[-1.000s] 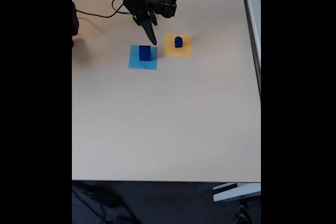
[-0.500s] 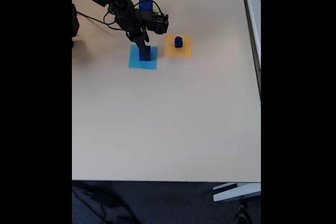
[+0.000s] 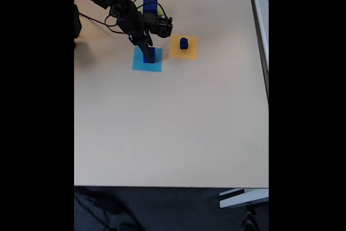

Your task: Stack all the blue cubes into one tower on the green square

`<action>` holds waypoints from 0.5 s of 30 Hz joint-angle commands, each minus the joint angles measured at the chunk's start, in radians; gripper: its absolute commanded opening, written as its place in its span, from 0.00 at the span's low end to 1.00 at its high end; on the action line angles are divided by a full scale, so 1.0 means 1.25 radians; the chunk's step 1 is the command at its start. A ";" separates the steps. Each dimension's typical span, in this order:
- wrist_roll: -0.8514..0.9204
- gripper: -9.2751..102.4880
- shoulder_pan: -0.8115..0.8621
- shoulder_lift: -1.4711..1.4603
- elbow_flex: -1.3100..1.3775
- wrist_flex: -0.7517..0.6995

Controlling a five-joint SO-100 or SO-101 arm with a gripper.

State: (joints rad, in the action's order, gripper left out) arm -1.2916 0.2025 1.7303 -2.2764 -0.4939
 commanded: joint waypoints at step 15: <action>0.022 0.22 0.005 -0.007 0.000 0.044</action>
State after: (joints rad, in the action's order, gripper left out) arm -1.2686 0.2010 1.7181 -2.2826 -0.4617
